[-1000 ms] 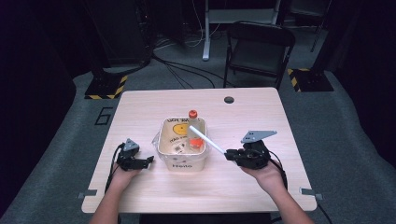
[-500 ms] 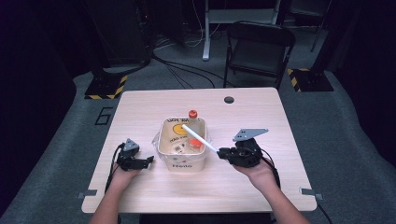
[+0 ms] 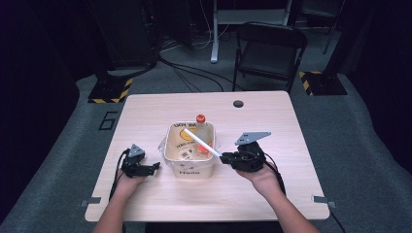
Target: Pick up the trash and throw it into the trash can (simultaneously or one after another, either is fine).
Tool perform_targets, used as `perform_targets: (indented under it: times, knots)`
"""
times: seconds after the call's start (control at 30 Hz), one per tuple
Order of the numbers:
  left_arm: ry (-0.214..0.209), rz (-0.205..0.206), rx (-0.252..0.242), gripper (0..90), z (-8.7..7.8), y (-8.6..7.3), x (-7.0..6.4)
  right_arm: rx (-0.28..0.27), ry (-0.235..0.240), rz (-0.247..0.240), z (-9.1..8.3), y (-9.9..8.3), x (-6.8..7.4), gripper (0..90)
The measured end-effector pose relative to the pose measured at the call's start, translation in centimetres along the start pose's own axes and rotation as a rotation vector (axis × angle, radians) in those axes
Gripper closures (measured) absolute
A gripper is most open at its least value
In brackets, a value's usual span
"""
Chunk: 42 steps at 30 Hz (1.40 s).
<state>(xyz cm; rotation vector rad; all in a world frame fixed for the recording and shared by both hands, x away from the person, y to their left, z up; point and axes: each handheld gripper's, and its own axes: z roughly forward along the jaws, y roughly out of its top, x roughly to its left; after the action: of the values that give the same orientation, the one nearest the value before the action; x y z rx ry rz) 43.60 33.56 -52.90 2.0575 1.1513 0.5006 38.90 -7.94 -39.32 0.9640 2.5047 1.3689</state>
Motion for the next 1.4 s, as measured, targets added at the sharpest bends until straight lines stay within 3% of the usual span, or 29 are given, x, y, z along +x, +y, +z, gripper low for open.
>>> perform_targets:
  times: [0.93, 1.4]
  knots:
    - [0.0, 0.0, -0.001, 16.7, 0.0, 0.0, 0.0, 0.0, -0.007, -0.005, 1.6, 1.3, 0.6, 78.6]
    - [0.0, -0.001, -0.001, 16.7, 0.0, 0.0, 0.0, -0.007, -0.035, 0.006, 2.3, 1.8, 0.9, 78.3]
